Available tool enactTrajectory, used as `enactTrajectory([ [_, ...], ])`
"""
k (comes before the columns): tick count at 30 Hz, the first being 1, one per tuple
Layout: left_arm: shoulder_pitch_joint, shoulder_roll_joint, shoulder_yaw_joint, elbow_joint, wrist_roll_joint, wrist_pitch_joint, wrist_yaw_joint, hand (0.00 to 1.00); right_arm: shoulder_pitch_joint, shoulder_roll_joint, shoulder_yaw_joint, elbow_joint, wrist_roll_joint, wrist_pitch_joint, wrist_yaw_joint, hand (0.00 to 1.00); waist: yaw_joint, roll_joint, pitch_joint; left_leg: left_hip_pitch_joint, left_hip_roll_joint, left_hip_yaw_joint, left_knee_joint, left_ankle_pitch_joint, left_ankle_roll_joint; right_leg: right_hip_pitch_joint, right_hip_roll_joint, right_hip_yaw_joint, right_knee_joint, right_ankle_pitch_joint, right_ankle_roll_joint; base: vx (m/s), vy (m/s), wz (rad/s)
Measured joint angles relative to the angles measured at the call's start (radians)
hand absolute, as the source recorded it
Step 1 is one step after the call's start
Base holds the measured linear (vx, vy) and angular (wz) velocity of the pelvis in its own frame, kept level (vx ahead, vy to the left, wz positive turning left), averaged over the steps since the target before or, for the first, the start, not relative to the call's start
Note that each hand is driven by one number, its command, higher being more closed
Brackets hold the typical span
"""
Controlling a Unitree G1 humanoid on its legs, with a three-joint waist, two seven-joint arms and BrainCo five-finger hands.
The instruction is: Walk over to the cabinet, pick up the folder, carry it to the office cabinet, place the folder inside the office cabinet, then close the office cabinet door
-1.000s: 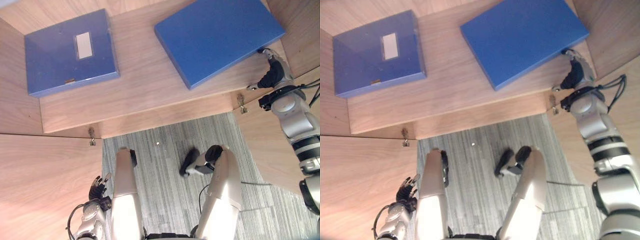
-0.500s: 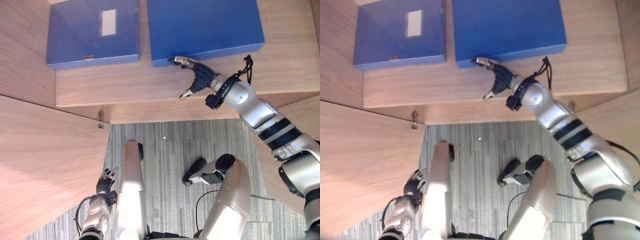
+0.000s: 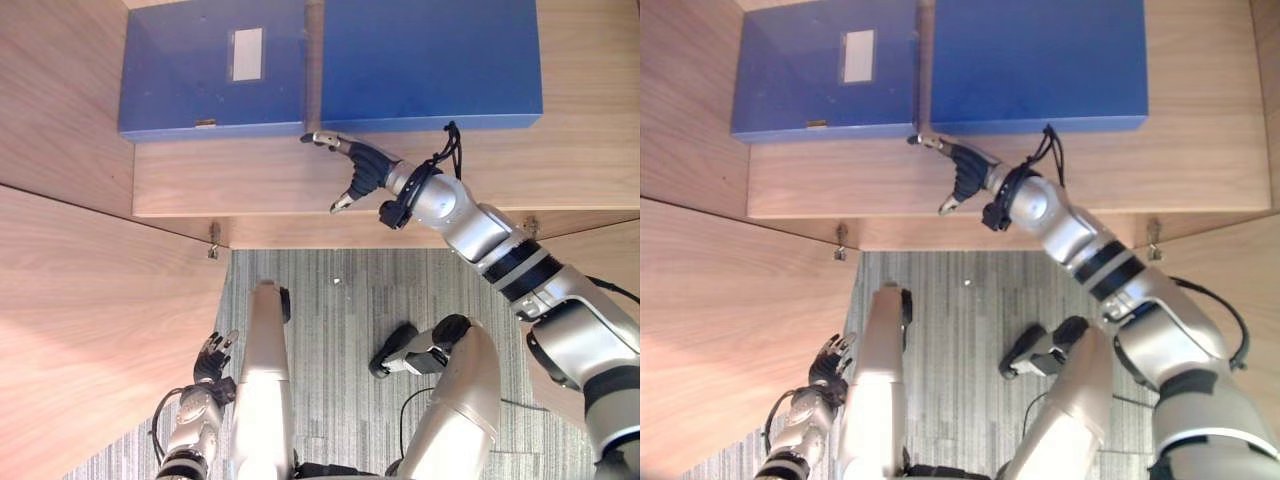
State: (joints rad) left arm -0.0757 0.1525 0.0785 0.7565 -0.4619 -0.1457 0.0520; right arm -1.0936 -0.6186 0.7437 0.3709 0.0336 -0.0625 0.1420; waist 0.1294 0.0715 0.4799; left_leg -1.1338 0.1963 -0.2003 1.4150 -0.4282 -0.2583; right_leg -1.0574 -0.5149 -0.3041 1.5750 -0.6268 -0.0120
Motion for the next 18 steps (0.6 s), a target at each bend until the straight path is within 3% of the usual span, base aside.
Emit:
enactTrajectory([
  [6, 0.001, -0.001, 0.004, 0.001, -0.001, 0.0, 0.019, 0.0, -0.001, 0.007, -0.019, 0.064, -0.183, 0.017, -0.08, 0.0, -0.004, -0.005, 0.001, 0.023, 0.001, 0.016, -0.022, 0.001, 0.001, 0.023, 0.0, -0.001, -0.031, 0.016, 0.001, 0.06, -0.046, 0.01],
  [11, 0.002, -0.002, 0.025, 0.003, 0.0, 0.0, 0.034, 0.0, 0.003, 0.071, -0.055, 0.12, -0.306, 0.045, -0.102, 0.0, -0.008, -0.018, 0.005, 0.078, 0.02, 0.034, -0.092, 0.012, 0.006, 0.074, 0.027, -0.018, -0.112, 0.05, 0.019, 0.06, -0.044, -0.09],
  [16, 0.001, 0.006, 0.037, 0.013, 0.004, 0.0, 0.041, 0.0, 0.048, 0.116, -0.055, 0.145, -0.391, 0.065, -0.105, 0.0, -0.02, -0.043, 0.007, 0.168, 0.025, 0.086, -0.244, 0.069, 0.024, 0.142, 0.047, -0.035, -0.256, 0.117, 0.032, 0.05, -0.024, -0.05],
  [18, 0.001, 0.01, 0.041, 0.013, 0.005, 0.0, 0.042, 0.0, 0.068, 0.14, -0.048, 0.146, -0.414, 0.065, -0.105, 0.0, -0.023, -0.046, 0.007, 0.217, 0.045, 0.107, -0.36, 0.118, 0.032, 0.192, 0.084, -0.065, -0.384, 0.184, 0.02, 0.04, 0.033, -0.2],
])
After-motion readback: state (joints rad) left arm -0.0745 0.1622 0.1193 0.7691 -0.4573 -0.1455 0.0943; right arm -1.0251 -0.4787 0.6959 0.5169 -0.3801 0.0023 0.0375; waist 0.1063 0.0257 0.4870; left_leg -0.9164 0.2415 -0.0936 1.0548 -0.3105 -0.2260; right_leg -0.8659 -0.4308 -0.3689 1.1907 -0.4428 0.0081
